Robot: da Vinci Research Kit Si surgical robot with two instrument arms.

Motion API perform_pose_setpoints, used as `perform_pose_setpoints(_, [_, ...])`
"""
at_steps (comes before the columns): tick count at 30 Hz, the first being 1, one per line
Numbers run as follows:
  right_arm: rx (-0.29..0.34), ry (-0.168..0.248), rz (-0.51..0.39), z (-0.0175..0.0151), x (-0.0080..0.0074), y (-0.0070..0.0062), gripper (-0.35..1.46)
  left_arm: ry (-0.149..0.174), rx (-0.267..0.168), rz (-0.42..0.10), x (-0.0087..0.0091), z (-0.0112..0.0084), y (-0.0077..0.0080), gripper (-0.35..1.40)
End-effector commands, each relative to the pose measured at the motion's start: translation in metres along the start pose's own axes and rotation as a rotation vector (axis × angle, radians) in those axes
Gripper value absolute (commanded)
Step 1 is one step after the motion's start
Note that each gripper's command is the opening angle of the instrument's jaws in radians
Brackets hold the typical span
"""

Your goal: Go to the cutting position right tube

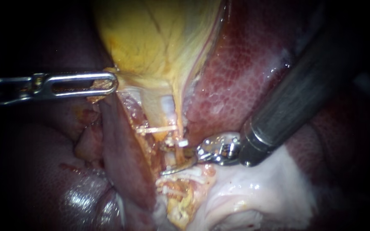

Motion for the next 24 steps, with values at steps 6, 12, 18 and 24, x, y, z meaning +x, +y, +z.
perform_pose_setpoints(6, [0.002,0.011,0.000,0.0004,0.0003,0.0003,1.32,0.000,-0.002,0.000,0.0000,0.0002,0.0001,-0.35])
perform_pose_setpoints(12, [0.002,0.010,0.005,0.0004,0.0003,0.0004,1.32,-0.001,-0.002,0.000,0.0000,0.0003,0.0001,-0.35])
perform_pose_setpoints(18, [0.003,0.010,0.005,0.0005,0.0003,0.0004,1.32,-0.001,-0.002,0.000,0.0000,0.0003,0.0001,-0.35])
perform_pose_setpoints(24, [0.003,0.009,0.005,0.0005,0.0003,0.0004,1.32,-0.001,-0.002,0.000,0.0000,0.0003,0.0001,-0.35])
